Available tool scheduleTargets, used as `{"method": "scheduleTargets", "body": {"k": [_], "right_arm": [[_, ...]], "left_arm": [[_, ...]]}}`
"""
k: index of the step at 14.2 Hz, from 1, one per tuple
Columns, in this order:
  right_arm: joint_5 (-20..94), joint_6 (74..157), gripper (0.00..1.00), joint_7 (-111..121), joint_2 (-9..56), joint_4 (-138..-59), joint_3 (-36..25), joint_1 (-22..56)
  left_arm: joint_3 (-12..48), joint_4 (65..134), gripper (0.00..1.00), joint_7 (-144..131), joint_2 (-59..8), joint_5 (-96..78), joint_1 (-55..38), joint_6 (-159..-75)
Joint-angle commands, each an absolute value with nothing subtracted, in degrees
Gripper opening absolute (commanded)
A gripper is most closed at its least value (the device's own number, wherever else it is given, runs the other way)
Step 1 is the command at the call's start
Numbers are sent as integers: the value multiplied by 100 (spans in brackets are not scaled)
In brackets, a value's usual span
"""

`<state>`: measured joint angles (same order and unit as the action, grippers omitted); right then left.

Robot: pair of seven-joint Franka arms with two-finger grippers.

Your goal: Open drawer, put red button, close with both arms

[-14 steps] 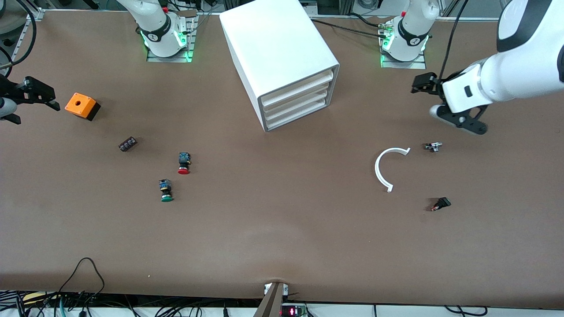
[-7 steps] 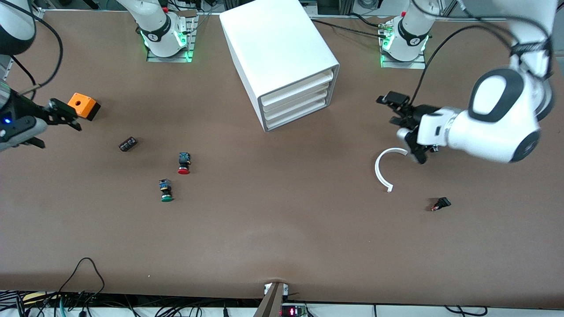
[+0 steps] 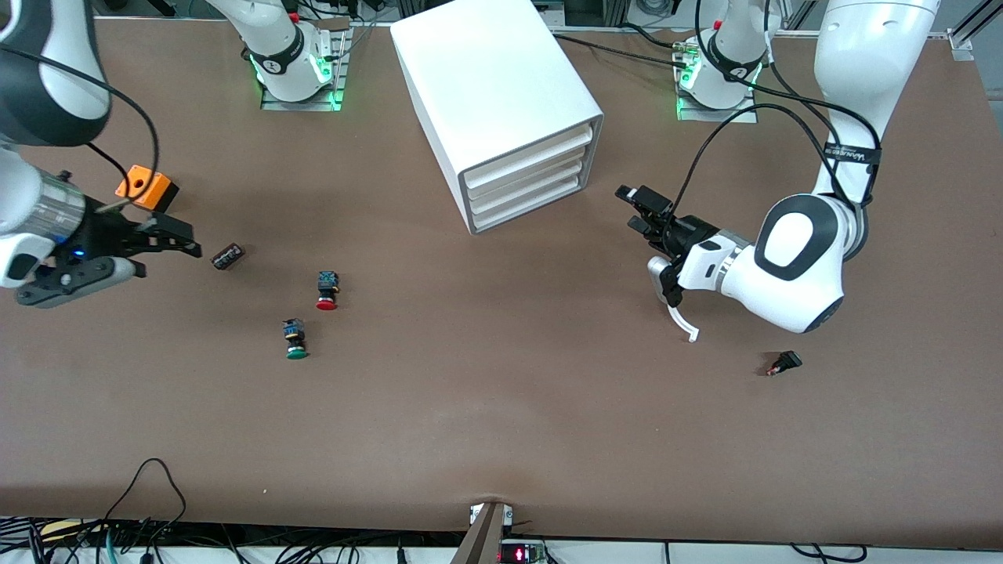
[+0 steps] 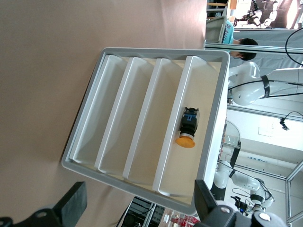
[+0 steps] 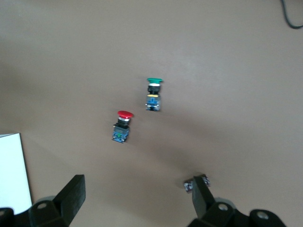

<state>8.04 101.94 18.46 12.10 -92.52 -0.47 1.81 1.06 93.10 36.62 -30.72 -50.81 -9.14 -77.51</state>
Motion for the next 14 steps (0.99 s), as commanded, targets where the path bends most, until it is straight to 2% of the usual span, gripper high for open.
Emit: {"method": "scheduleTargets", "body": {"k": [1,3,8,12,13,14], "right_arm": [[817,10221,100,1758,1388,-9229,-35,316],[817,10518,100,1740,1511,-9220,-35,491],[817,11021,100,1382,1784,-9421,-35,931],[800,11327,100,1257,1907,-9886,-35,1002],[817,11573,100,1074,1881,-10140,-44,1002],[800,11828,100,811,1863,-10377,-44,1002]], "left_arm": [[70,9771,100,4277,-3041,-5806,-914,-8022],[62,9940,100,4770,-3076,-5985,-800,-8060],[96,9966,100,6095,-3875,-6467,-1046,-8332],[412,10379,98,6723,-3937,-6977,-1125,-8542],[448,10502,96,6785,-3946,-7083,-1186,-8665],[492,10677,89,6811,-3938,-7232,-1230,-8692]]}}
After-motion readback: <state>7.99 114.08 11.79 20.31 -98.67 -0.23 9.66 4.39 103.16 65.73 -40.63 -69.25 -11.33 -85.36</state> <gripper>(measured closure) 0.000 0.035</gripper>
